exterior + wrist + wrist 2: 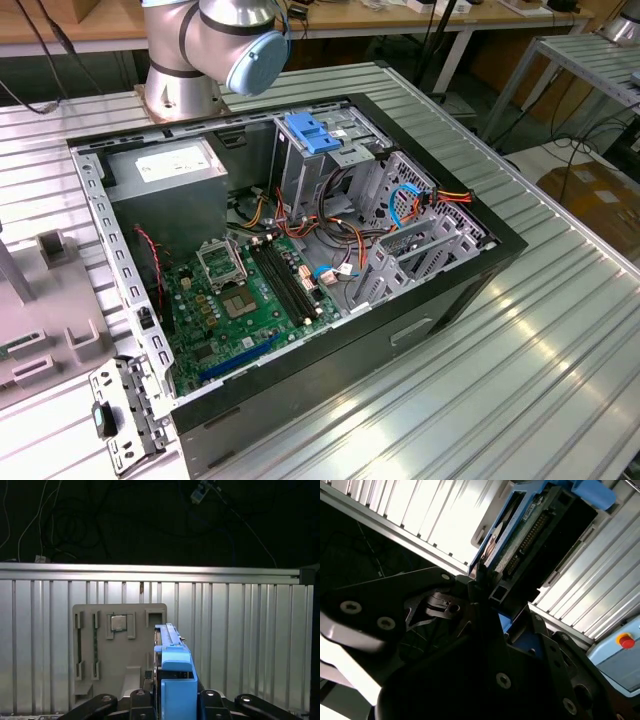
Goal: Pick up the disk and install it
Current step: 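Pick up the disk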
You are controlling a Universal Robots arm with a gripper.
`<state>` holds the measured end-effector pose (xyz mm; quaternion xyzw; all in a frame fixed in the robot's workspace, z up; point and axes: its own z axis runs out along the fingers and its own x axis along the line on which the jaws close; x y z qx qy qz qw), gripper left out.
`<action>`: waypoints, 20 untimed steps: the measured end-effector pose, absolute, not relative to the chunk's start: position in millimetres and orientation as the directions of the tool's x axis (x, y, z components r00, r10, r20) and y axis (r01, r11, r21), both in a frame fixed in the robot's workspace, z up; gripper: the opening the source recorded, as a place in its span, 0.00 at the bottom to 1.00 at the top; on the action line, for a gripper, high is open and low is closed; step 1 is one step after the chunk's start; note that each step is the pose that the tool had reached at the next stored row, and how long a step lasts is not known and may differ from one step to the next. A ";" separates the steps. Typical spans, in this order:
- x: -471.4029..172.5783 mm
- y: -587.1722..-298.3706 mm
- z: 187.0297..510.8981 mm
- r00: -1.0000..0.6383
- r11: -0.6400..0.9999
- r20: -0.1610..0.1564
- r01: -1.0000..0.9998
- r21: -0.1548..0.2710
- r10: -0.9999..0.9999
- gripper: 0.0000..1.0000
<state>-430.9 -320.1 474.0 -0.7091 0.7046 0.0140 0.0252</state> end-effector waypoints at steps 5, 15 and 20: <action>-431.0 -320.1 482.0 0.007 -0.006 -0.055 -1.000 -0.016 -0.998 0.37; -430.9 -320.1 491.2 0.007 -0.006 -0.055 -1.000 -0.016 -0.998 0.37; -431.0 -320.1 491.4 0.007 -0.006 -0.055 -1.000 -0.016 -0.998 0.37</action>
